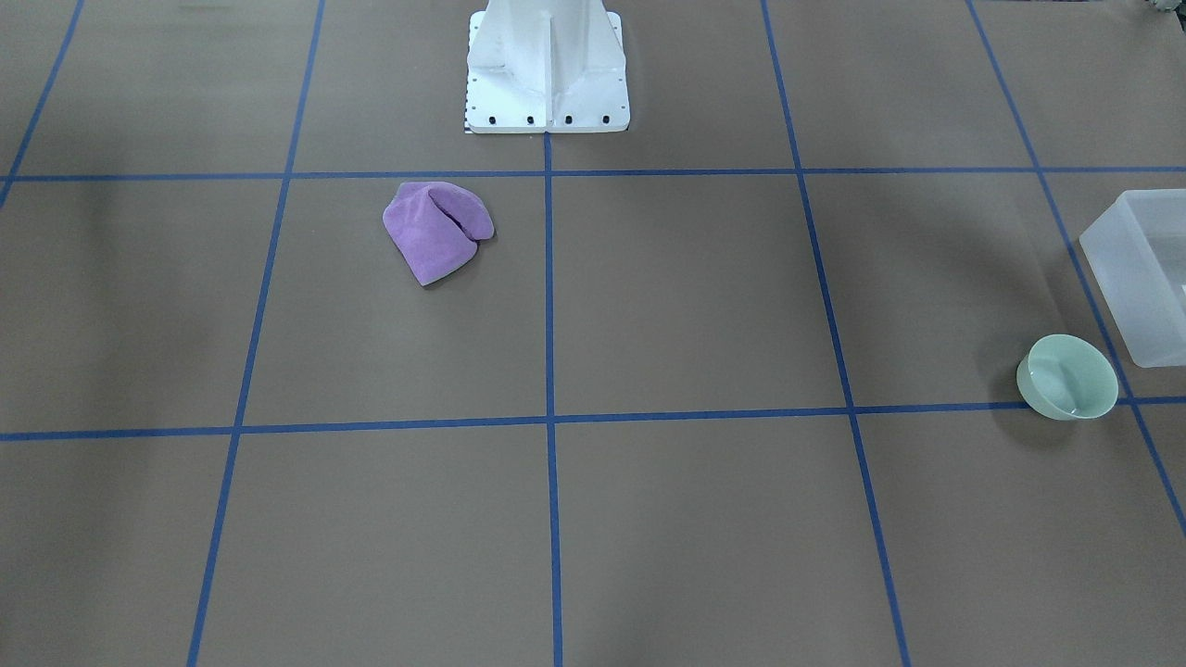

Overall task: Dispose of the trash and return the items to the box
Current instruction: 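Lower the yellow cup into the clear bin and open the left gripper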

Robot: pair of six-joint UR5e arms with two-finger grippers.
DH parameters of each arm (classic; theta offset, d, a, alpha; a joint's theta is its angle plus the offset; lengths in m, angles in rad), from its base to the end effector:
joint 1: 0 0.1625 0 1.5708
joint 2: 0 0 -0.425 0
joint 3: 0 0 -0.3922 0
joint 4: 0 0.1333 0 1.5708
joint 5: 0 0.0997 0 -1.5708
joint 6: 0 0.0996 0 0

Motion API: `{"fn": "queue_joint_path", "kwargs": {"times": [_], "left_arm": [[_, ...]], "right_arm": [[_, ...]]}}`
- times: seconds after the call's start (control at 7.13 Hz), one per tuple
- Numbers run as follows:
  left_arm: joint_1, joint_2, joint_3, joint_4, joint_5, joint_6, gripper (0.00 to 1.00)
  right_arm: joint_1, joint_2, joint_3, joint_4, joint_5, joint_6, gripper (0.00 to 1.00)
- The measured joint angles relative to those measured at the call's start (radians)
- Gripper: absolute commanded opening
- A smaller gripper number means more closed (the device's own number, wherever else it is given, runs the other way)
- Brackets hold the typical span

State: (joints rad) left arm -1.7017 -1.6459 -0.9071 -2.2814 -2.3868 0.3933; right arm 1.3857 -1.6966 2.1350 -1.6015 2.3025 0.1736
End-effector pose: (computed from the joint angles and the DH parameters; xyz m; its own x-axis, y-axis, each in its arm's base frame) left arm -0.1210 -0.4534 0.8596 0.6878 0.3757 -0.6212 -0.1451 0.9095 0.3895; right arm -0.0122 -0.4278 0.4462 0.7015 -0.2355 0.6726 0.0485 0.9574 0.2846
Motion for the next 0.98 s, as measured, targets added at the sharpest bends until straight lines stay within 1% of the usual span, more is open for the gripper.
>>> {"fn": "queue_joint_path", "kwargs": {"times": [0.14, 0.28, 0.42, 0.56, 0.7, 0.84, 0.98], "left_arm": [[-0.006, -0.012, -0.009, 0.013, -0.026, 0.000, 0.99], [-0.019, -0.025, -0.047, 0.066, -0.070, -0.003, 0.99], [-0.039, -0.038, -0.142, 0.187, -0.099, -0.008, 0.99], [-0.053, -0.044, -0.291, 0.371, -0.108, -0.018, 0.99], [-0.055, -0.043, -0.449, 0.544, -0.113, -0.071, 0.99], [-0.034, -0.039, -0.559, 0.625, -0.116, -0.168, 0.99], [0.022, -0.037, -0.611, 0.636, -0.113, -0.262, 0.99]], "right_arm": [[-0.001, 0.000, 0.000, 0.000, 0.000, 0.001, 1.00], [-0.002, 0.000, 0.000, 0.000, 0.000, 0.001, 1.00], [-0.003, 0.000, 0.000, 0.000, 0.000, 0.002, 1.00], [-0.003, 0.000, 0.000, 0.000, 0.000, 0.004, 1.00], [-0.004, 0.000, 0.000, -0.001, 0.000, 0.010, 1.00], [-0.005, 0.000, -0.001, -0.001, 0.000, 0.014, 1.00], [-0.007, 0.000, -0.002, -0.001, 0.000, 0.019, 1.00]]}}
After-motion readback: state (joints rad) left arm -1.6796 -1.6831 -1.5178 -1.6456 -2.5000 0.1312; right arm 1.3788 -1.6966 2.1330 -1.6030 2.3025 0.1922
